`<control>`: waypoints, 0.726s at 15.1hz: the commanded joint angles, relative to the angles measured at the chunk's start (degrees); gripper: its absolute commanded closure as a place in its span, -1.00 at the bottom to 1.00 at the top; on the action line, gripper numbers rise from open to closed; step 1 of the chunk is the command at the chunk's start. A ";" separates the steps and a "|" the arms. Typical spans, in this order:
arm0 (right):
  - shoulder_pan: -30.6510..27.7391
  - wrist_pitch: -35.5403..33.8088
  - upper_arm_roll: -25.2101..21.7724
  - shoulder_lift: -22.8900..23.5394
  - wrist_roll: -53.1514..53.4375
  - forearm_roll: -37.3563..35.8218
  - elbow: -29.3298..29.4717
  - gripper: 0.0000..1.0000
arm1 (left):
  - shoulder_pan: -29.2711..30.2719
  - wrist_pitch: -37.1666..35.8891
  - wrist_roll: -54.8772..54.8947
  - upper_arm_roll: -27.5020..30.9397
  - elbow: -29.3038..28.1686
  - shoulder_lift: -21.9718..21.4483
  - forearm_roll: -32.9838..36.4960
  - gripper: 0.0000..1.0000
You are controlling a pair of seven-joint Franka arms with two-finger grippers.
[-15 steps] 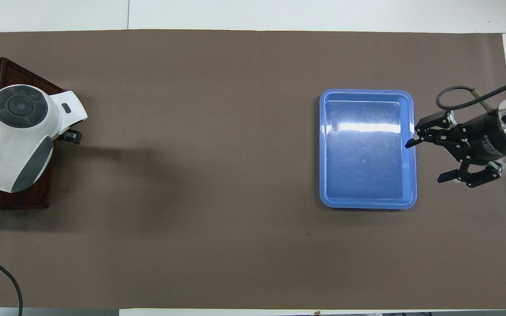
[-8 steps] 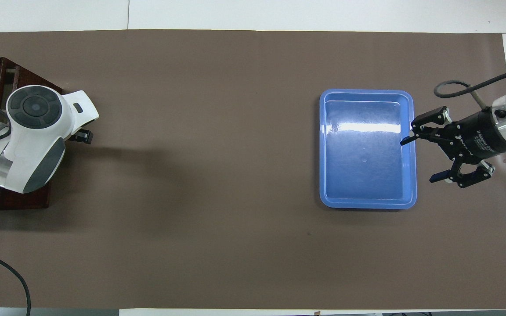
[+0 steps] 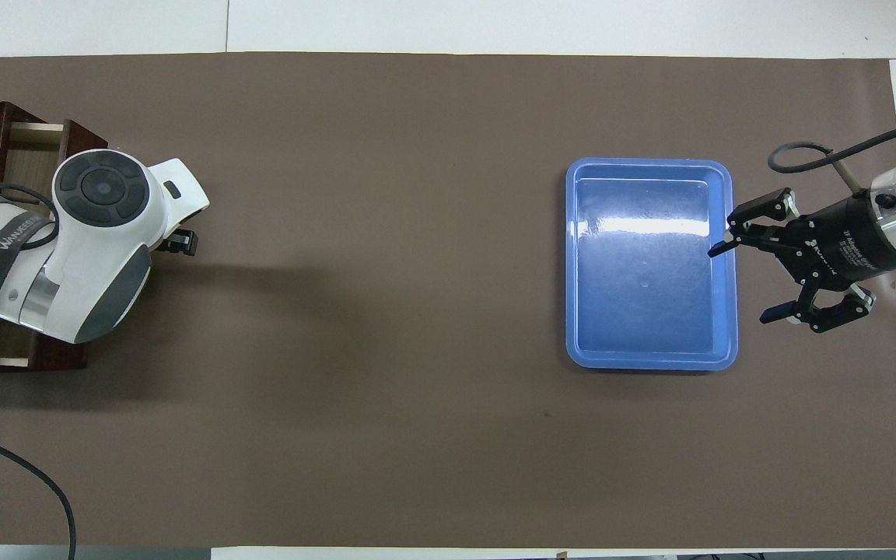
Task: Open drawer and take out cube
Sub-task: 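Pull the drawer handle outward with the left gripper while the right gripper advances, then release the handle and lower the left gripper into the open drawer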
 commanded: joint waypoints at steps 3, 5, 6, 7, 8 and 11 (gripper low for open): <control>-0.39 1.15 0.41 -0.47 0.84 1.72 -0.87 -1.00 | -5.80 -3.54 -3.89 -0.06 0.70 -0.55 -4.30 -1.00; -0.56 1.06 0.41 -0.39 0.85 1.72 -0.78 -1.00 | -7.03 -3.72 -5.21 0.02 0.79 -0.55 -5.44 -1.00; -0.56 1.06 0.41 -0.39 0.93 1.72 -0.78 -1.00 | -7.39 -3.89 -5.48 0.02 0.79 -0.55 -5.70 -1.00; -0.74 0.97 0.41 -0.39 0.93 1.81 -0.70 -1.00 | -7.48 -4.15 -5.57 0.02 0.79 -0.55 -5.71 -1.00; -1.00 0.97 0.41 -0.39 0.93 2.33 -0.69 -1.00 | -7.82 -4.16 -5.57 0.02 0.79 -0.55 -5.79 -1.00; -0.91 0.62 0.32 -0.39 1.02 1.90 -0.69 -1.00 | -8.00 -4.33 -5.39 0.11 0.79 -0.64 -5.71 -1.00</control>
